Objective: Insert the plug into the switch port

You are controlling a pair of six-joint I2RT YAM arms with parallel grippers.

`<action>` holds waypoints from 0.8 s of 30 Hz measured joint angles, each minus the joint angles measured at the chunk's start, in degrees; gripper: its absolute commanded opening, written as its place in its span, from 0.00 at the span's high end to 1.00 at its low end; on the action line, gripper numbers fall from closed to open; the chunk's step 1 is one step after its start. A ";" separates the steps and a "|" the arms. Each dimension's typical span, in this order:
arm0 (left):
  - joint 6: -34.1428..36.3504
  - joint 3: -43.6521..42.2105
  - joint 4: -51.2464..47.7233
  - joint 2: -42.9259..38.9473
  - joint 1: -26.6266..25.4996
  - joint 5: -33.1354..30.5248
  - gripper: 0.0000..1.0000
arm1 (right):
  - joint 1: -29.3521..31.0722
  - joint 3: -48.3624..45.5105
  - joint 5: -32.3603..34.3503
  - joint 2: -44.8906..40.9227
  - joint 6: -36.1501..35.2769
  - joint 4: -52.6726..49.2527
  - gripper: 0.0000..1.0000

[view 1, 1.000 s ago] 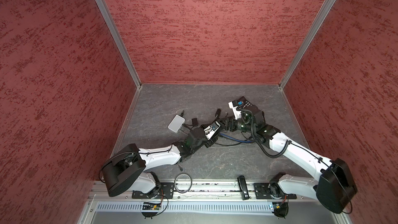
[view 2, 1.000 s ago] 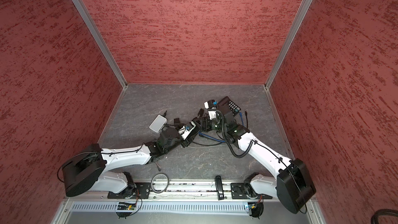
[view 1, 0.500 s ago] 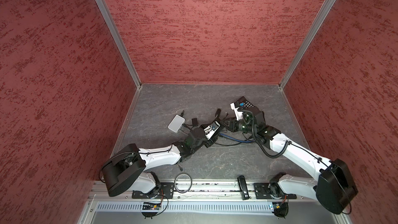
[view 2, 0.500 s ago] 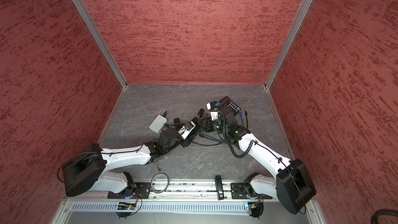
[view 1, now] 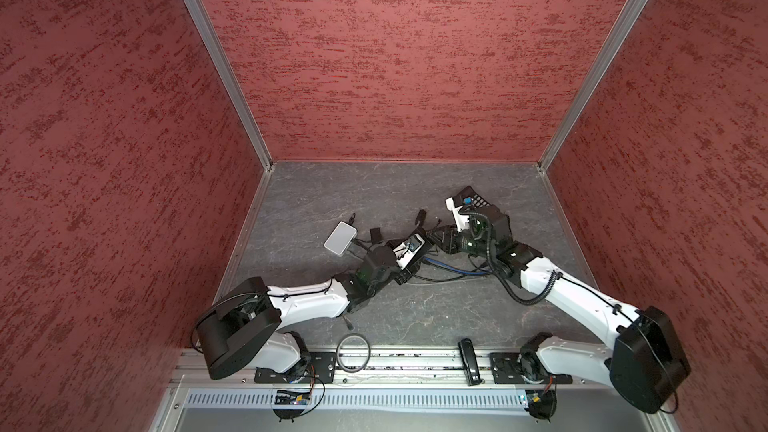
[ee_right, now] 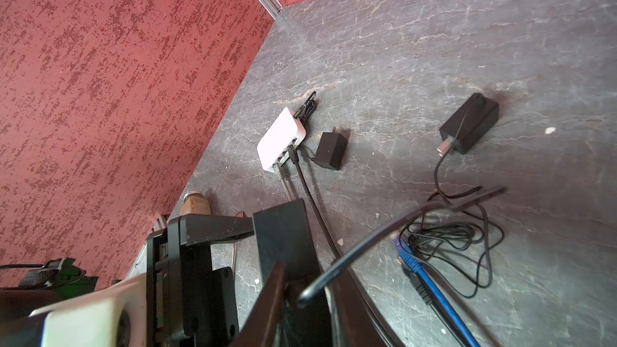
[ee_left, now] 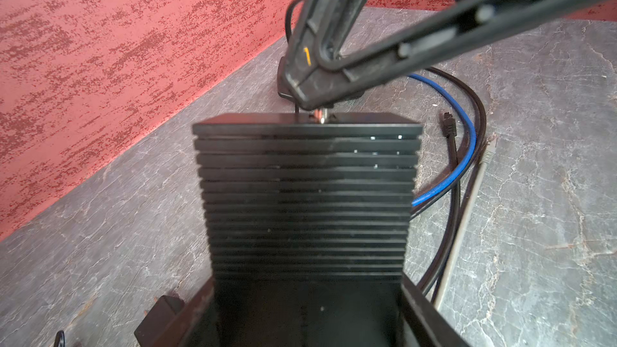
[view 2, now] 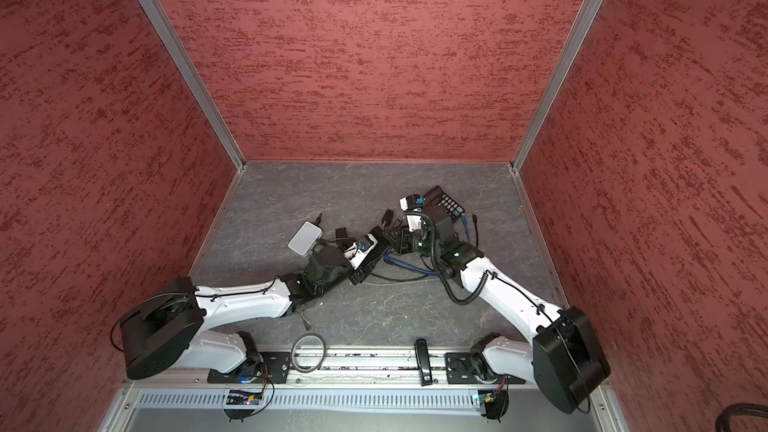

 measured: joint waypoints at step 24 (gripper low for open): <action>-1.42 -0.13 0.72 0.00 0.17 1.51 1.00 | -0.07 0.02 -1.18 -0.52 -0.52 1.11 0.99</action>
